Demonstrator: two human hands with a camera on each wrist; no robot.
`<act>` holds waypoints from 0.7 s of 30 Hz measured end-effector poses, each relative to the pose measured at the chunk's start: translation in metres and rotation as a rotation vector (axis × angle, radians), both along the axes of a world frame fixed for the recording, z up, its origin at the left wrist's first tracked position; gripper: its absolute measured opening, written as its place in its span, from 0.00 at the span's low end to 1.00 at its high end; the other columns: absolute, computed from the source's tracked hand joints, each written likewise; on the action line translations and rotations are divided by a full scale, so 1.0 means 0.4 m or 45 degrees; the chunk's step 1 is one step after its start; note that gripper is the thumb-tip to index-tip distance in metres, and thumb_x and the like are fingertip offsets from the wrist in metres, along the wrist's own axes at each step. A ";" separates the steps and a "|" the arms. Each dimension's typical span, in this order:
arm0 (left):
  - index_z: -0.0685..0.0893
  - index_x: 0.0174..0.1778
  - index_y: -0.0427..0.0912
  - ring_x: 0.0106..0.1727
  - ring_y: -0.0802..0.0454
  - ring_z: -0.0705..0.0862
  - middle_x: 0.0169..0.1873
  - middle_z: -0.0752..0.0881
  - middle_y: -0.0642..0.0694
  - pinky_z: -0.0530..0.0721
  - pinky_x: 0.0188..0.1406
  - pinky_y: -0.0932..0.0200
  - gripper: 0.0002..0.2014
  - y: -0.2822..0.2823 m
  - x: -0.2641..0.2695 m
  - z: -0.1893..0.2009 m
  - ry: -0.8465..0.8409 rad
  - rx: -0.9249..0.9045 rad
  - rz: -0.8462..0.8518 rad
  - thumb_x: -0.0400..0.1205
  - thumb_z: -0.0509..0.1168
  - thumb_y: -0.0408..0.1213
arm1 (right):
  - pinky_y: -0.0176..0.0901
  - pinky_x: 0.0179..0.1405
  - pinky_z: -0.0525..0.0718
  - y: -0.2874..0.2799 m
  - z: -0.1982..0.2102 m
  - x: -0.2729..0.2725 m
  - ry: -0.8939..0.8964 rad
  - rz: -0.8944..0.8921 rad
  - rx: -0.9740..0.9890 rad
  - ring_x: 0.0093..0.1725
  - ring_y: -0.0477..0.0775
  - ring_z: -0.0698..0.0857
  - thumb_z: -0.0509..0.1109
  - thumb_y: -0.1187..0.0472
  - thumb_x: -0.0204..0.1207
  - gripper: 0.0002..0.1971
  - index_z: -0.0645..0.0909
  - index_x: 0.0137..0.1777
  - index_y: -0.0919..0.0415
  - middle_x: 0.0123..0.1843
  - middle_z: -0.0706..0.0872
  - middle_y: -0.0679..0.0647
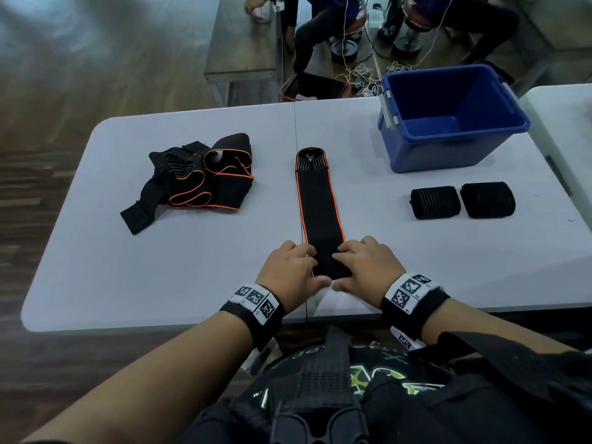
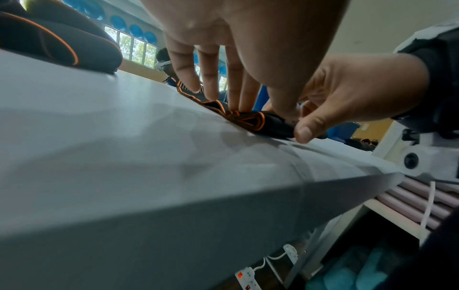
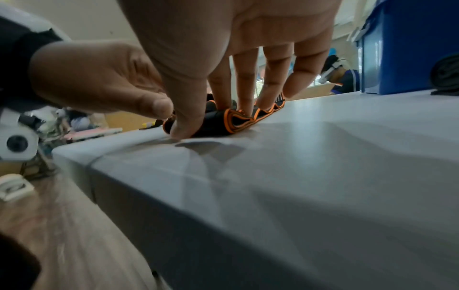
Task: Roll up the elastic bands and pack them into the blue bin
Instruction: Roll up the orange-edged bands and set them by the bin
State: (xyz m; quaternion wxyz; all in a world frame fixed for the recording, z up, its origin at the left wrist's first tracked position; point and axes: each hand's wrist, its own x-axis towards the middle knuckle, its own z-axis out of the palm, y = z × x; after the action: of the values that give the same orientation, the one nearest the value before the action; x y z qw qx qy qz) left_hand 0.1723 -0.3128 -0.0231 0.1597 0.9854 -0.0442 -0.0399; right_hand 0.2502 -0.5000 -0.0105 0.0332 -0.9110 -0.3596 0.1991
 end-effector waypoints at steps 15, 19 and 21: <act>0.88 0.53 0.47 0.53 0.46 0.85 0.47 0.88 0.48 0.79 0.49 0.55 0.12 -0.019 0.012 0.019 0.120 -0.200 0.283 0.80 0.71 0.49 | 0.51 0.63 0.79 0.003 0.030 0.030 0.329 -0.255 0.268 0.61 0.56 0.82 0.67 0.48 0.82 0.20 0.79 0.72 0.52 0.63 0.82 0.52; 0.90 0.59 0.49 0.51 0.51 0.86 0.46 0.91 0.49 0.79 0.50 0.61 0.13 -0.014 0.029 0.026 0.171 -0.422 0.524 0.81 0.71 0.49 | 0.51 0.60 0.83 0.012 0.034 0.038 0.445 -0.552 0.491 0.52 0.52 0.88 0.71 0.51 0.80 0.11 0.85 0.60 0.52 0.50 0.90 0.51; 0.90 0.55 0.49 0.49 0.51 0.87 0.44 0.92 0.49 0.79 0.48 0.60 0.11 -0.010 0.038 0.022 0.197 -0.477 0.570 0.82 0.71 0.49 | 0.49 0.55 0.85 0.012 0.023 0.040 0.450 -0.621 0.525 0.48 0.51 0.88 0.73 0.52 0.78 0.09 0.85 0.55 0.53 0.46 0.90 0.50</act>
State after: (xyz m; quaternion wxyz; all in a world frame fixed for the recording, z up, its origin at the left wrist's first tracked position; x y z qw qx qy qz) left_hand 0.1874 -0.3167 -0.0142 0.3465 0.9180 0.1796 -0.0698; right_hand 0.2663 -0.4953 -0.0014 0.3245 -0.8955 -0.1533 0.2631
